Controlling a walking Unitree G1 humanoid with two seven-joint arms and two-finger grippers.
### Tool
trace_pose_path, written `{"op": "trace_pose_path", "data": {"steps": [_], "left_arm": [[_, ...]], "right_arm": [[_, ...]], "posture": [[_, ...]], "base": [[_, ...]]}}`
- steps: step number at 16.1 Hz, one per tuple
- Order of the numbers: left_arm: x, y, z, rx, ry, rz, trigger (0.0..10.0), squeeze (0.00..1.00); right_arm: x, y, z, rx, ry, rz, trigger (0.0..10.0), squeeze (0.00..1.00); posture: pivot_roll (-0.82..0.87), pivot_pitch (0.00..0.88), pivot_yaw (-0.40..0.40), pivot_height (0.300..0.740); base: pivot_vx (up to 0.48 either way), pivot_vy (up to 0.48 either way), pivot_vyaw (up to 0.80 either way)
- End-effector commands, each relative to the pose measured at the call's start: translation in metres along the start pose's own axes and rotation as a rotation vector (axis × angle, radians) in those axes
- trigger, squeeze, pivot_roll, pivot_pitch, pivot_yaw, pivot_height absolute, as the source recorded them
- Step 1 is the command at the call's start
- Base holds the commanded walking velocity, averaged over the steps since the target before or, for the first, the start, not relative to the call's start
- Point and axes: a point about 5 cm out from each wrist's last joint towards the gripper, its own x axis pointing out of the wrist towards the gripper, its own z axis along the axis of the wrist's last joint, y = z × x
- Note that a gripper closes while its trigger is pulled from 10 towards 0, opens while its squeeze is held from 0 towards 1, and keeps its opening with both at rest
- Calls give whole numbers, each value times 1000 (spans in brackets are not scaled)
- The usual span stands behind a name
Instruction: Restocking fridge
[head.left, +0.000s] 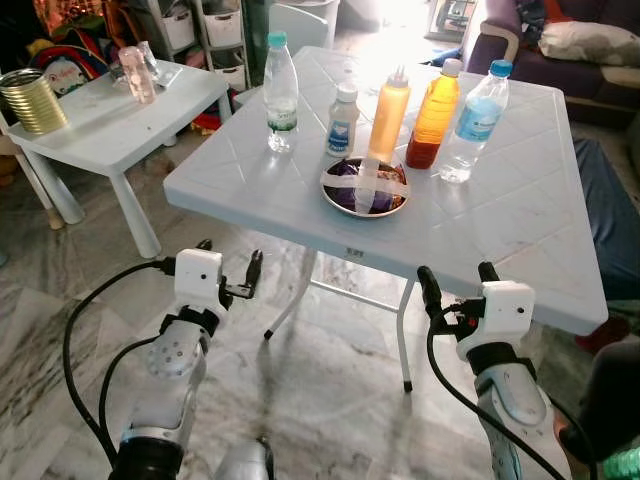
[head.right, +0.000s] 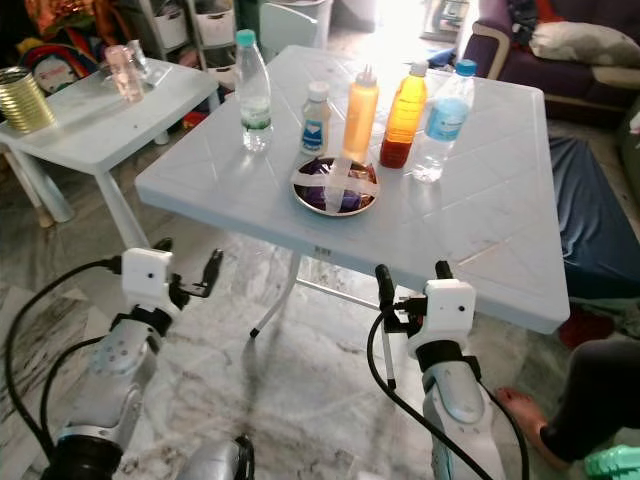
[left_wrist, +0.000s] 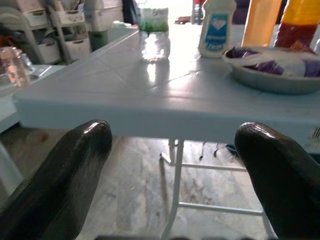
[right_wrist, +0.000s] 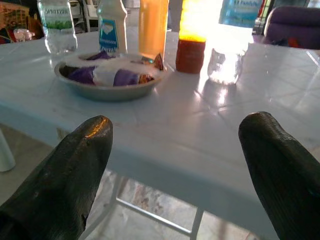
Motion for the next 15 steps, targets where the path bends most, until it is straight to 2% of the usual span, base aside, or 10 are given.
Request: {"op": "trace_pose_path", "data": {"steps": [1, 10, 12, 15], "left_arm": [[2, 2, 7, 17, -27, -1, 10000, 0], [7, -2, 7, -15, -25, -10, 10000, 0], [7, -2, 7, -21, -29, -10, 10000, 0], [7, -3, 8, -20, -40, -11, 10000, 0]], "right_arm": [[2, 2, 3, 3, -8, 8, 10000, 0], [2, -3, 8, -50, -35, -1, 10000, 0], [2, -4, 8, -53, -35, -4, 10000, 0], [1, -1, 5, -39, -26, 1, 10000, 0]], "posture": [[7, 53, -3, 740], [1, 50, -5, 740], [0, 48, -6, 740], [2, 47, -6, 740]], "base": [[319, 0, 0], [445, 0, 0], [409, 249, 0], [123, 104, 0]]}}
